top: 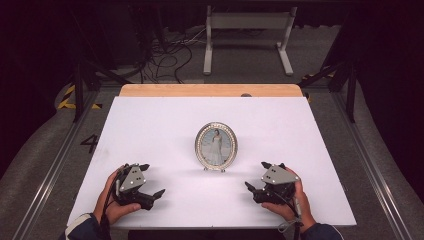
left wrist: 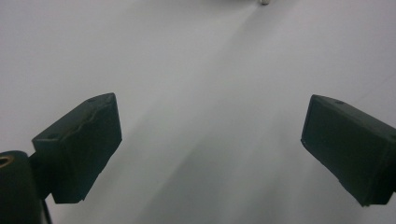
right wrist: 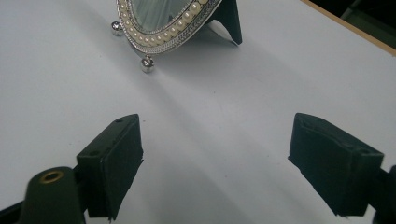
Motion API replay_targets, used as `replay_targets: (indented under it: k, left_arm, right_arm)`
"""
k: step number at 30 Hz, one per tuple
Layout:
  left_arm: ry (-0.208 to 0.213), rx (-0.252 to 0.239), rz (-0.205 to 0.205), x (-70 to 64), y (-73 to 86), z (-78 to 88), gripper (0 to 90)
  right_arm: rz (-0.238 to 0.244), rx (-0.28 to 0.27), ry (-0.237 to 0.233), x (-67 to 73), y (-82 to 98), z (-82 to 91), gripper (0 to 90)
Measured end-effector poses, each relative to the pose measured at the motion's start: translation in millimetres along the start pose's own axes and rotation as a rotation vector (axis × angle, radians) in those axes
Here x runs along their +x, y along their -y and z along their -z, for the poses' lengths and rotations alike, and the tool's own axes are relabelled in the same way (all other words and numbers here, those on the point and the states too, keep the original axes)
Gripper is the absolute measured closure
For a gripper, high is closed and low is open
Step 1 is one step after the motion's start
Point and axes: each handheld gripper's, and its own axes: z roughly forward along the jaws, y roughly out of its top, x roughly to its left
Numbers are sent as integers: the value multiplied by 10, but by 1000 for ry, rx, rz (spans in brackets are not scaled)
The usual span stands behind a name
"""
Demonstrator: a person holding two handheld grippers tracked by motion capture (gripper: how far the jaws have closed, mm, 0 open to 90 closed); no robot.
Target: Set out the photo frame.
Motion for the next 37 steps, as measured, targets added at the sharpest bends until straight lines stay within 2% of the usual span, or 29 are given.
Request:
replay_targets:
  k: [8,13,22,27,37]
  left_arm:
    - [-2,8,-9,-4,-3,-17,59]
    - [-2,10,-11,-11,-5,-21,59]
    - [-7,26,-36,-32,-17,-52,62]
    - [-8,27,-34,-28,-14,-52,63]
    - [-3,29,-34,-22,-17,-69,70]
  right_arm:
    - [-15,-3,-7,-16,2,1,178]
    - [-7,1,-9,-12,0,-2,178]
    - [-13,-2,-25,2,-10,-12,180]
    - [-1,0,-23,8,-11,-21,179]
    - [-16,0,-22,-11,-2,-20,179]
